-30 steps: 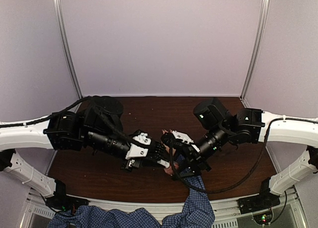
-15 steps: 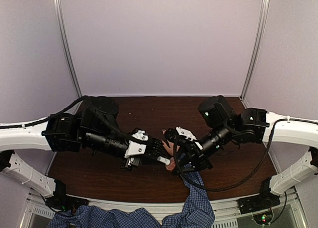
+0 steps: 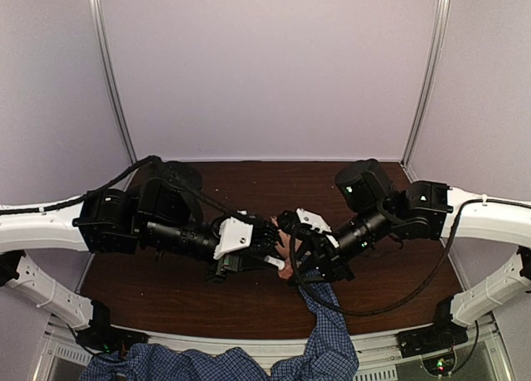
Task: Paint the nails
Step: Unscrew the cap of the nail polish bottle.
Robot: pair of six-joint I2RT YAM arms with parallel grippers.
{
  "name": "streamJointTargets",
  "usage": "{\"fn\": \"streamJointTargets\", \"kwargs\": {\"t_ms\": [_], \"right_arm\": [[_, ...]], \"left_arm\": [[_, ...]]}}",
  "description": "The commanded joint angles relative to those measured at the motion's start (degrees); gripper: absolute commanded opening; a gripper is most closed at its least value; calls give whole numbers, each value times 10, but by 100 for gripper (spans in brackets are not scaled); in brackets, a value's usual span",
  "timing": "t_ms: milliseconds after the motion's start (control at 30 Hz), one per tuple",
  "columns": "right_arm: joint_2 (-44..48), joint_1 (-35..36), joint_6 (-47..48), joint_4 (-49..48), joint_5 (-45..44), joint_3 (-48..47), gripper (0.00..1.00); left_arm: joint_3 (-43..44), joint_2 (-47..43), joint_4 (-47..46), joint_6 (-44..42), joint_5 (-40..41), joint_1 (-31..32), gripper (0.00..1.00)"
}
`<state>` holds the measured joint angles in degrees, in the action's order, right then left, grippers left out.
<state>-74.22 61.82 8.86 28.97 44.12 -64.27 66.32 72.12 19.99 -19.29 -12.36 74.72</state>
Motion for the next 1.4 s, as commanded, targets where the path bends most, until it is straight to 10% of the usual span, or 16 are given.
{"fn": "streamJointTargets", "kwargs": {"t_ms": [0,533,667,1033,1367], "right_arm": [[28,-6,-19,-35,-99,10,0],[90,-5,-7,-85,-219,53,0],[95,-5,-10,-89,-217,58,0],[103,-5,-12,-80,-204,64,0],[82,-5,-20,-90,-31,52,0]], "left_arm": [[26,19,-30,64,51,2,0],[69,51,-46,300,159,-24,0],[72,43,-45,309,151,-26,13],[82,5,-6,269,95,-37,56],[1,-55,-24,41,-76,-36,61]]}}
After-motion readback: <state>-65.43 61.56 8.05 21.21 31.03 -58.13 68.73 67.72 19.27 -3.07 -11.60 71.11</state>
